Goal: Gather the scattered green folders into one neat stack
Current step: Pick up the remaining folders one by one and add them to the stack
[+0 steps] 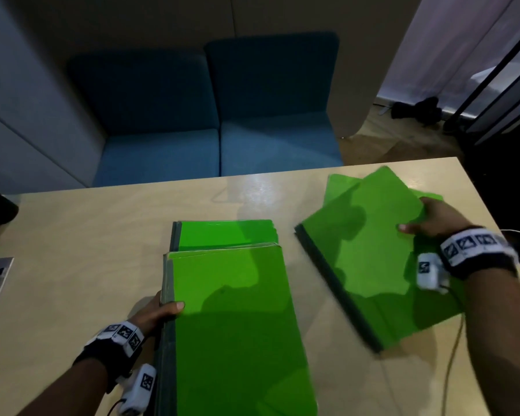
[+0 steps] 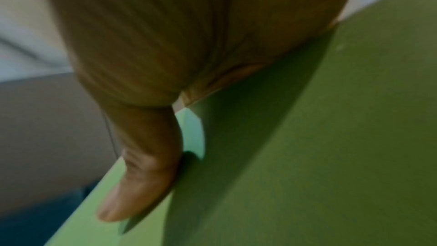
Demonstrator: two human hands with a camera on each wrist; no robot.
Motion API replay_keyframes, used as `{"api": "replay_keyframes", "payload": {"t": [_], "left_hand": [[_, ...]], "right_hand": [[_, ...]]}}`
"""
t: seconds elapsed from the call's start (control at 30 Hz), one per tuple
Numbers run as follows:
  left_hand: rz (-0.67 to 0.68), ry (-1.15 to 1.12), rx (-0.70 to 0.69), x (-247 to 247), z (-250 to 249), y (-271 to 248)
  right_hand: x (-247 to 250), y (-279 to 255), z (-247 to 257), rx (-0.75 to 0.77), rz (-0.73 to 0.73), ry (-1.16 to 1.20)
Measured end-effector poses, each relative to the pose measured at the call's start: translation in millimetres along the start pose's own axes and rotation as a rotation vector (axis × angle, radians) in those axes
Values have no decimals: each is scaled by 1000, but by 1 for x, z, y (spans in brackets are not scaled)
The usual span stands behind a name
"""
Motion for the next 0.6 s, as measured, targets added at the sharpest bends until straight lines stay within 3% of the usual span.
{"api": "replay_keyframes", "payload": {"t": [0.17,0.37,0.47,0.6], "left_hand": [[-36,20,15,-1,-3,-1],[-102,54,70,7,8,1],[-107,41,55,4,4,0],[-99,0,28,2,1,3]], "right_hand": [[22,61,5,-10,-11,-444],[-20,103,20,31,-54,-390],[-40,108,19,24,-7,-334],[-59,98,14,65,5,-485]]}}
Point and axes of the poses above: each hand's wrist, its own y-axis towards the middle knuckle, its own x-axis out of the back of the hand, z = x × y, the point moved 1 cm from there along y, towards the middle knuckle, and after that the axes turned 2 degrees about z, right-handed, at the moved point
